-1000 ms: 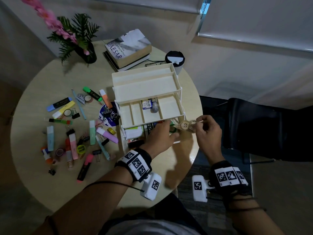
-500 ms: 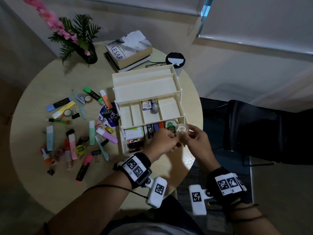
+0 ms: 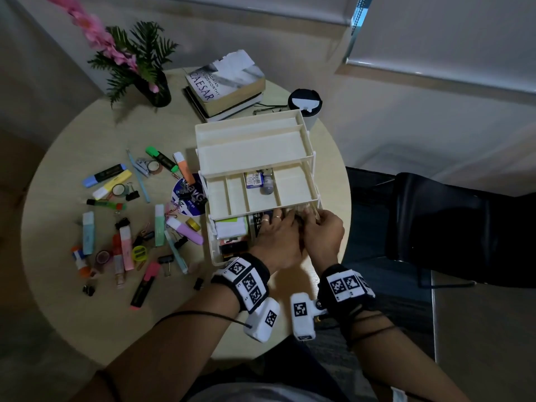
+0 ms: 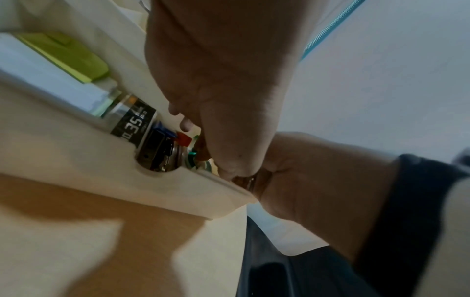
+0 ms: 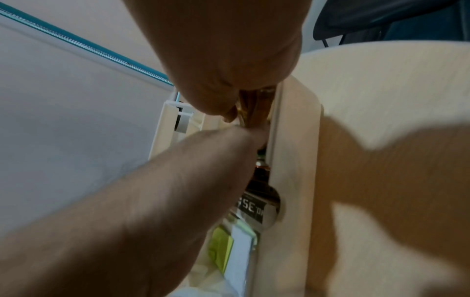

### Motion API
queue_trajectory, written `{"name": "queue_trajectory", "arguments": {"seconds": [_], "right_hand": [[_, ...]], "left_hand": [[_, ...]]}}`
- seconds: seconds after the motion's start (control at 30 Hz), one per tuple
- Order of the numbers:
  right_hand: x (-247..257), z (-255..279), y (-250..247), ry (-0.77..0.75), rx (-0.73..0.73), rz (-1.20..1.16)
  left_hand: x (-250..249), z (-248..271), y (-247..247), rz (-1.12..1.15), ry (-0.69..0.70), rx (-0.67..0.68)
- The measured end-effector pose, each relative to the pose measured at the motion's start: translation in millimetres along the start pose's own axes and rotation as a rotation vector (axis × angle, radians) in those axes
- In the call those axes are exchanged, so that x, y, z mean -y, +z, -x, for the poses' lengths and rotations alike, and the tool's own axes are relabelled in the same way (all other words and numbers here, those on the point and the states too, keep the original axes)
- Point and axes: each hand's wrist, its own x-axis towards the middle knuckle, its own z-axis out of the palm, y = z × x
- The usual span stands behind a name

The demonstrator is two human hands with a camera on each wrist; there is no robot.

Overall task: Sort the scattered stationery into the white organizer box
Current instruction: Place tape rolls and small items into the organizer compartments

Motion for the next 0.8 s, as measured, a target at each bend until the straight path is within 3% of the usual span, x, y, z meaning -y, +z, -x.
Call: {"name": "queue_trajectory", "arguments": {"seconds": [0.13,0.23,0.43,0.57,0.8], "right_hand": [[-1,2,8,-0.023,0.058,-0.022],[-1,-2,4,-0.075,0.095,0.100],[-2,-8,0,-0.175,0.083,0.348],[-5,0,-3,-0.192,0.064,0.358],[13,-8,-14,-0.225,0.228,0.575]], "left_hand": [[7,-2,10,-0.038,0.009,0.049],[8,-2,13,-0.041,0.007,0.061],[8,-3,10,-0.060,-0.004,0.070],[5,1,3,-0.055,0.018,0.066],[5,2,5,-0.032,-0.024,0.091]]}}
